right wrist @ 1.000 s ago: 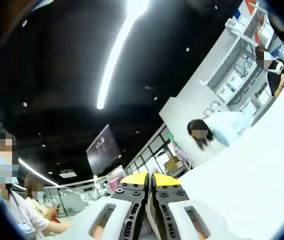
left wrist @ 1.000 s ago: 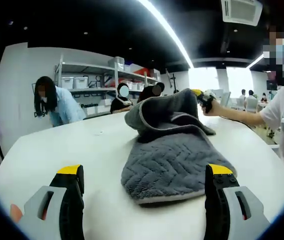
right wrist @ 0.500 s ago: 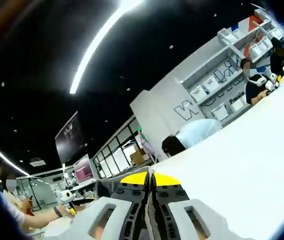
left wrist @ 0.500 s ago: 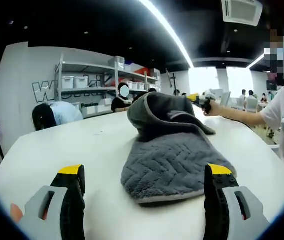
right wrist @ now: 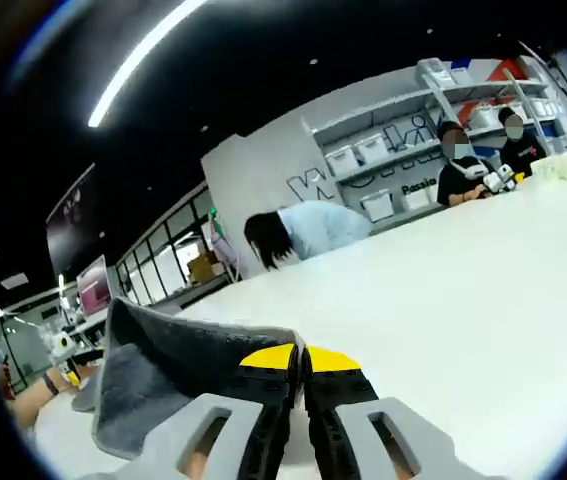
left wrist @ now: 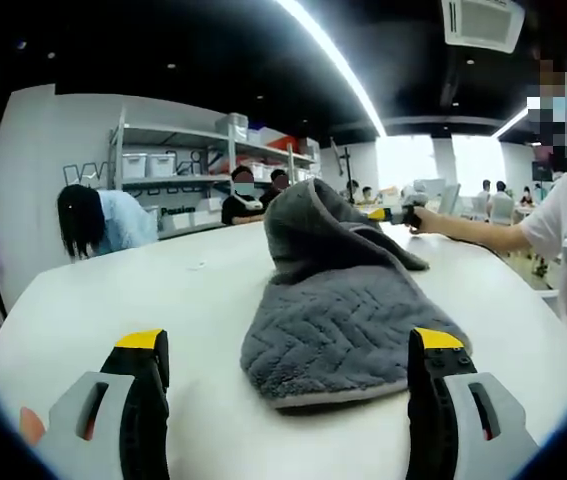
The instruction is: Fold the towel on the table until its edges align and the towel forms a compact rectangular stack.
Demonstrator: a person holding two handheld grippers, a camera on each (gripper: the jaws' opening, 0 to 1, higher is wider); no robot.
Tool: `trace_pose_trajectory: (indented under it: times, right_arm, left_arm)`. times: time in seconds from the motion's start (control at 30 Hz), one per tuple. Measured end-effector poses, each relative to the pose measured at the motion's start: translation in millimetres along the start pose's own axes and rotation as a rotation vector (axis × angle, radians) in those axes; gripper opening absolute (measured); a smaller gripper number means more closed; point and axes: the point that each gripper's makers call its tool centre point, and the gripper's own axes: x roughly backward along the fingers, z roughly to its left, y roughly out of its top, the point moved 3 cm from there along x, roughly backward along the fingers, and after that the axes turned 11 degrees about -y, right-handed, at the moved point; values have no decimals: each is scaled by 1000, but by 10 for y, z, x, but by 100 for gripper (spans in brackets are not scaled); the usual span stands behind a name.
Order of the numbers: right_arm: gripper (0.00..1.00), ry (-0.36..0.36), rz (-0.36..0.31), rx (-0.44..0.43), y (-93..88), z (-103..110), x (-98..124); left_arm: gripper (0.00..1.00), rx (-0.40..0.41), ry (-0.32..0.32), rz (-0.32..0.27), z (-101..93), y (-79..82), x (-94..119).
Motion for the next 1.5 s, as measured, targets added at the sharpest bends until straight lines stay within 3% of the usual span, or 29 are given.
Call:
trace_pose_trajectory:
  times: [0.2,0.73,1.37,1.5]
  right_arm:
    - [0,-99,91,134,-149,-205,-5]
    - [0,-169,129,195,-231,-362,-72]
    - [0,-171,150,260,-292,-347,-69]
    - [7,-162,139,278,-288,-329,-43]
  left_arm:
    - [99,8,6,3,-22,2,-4]
    - [99,-2,-25,-10,-138,63,-54]
    - [99,-27,-37,-8,-167,98,-70]
    - [99,-29,-39,-11,-165,112,-61]
